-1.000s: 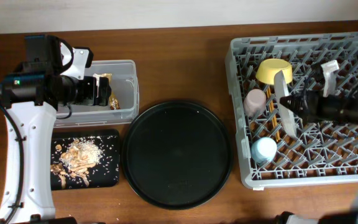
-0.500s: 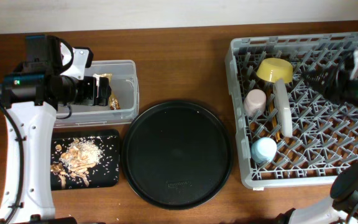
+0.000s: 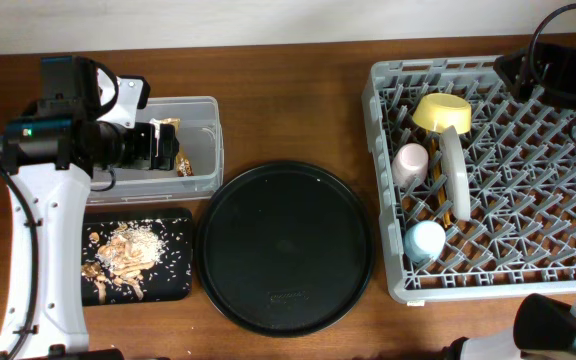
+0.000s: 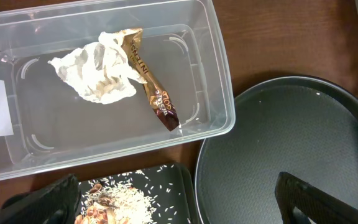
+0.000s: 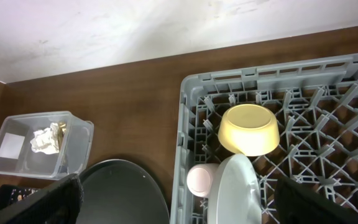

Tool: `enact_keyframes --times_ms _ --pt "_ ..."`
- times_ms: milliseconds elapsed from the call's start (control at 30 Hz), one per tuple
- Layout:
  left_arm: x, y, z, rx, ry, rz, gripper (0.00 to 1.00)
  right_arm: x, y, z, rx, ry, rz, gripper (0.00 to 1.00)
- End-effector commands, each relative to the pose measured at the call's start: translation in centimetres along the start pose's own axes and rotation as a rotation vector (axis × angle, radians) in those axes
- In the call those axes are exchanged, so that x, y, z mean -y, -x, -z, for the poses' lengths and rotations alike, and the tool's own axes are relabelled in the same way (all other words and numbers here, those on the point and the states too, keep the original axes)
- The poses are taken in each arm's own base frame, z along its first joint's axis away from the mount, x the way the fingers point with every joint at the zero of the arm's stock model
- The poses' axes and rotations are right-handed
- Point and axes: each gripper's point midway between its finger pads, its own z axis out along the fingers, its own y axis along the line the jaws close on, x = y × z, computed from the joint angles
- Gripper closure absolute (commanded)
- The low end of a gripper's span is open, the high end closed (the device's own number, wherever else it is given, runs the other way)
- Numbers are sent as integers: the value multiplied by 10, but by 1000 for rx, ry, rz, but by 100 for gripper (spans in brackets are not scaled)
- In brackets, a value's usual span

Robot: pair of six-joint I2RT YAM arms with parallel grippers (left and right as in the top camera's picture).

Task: Sort waste into correct bins and load items into the dishwasher rack

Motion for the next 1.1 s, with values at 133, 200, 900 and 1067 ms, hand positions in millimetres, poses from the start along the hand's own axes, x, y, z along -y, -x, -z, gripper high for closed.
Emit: enact_keyframes --times_ms 133,200,900,1067 --pt "0 1 6 17 4 11 1 -71 -3 69 151 26 144 1" --pt "0 1 6 17 4 11 1 -142 -25 115 235 132 297 1" --pt "0 1 6 17 4 11 0 -45 -239 -34 838 -34 645 1" --pt "0 1 6 17 4 11 0 -23 -272 -70 650 -51 588 1"
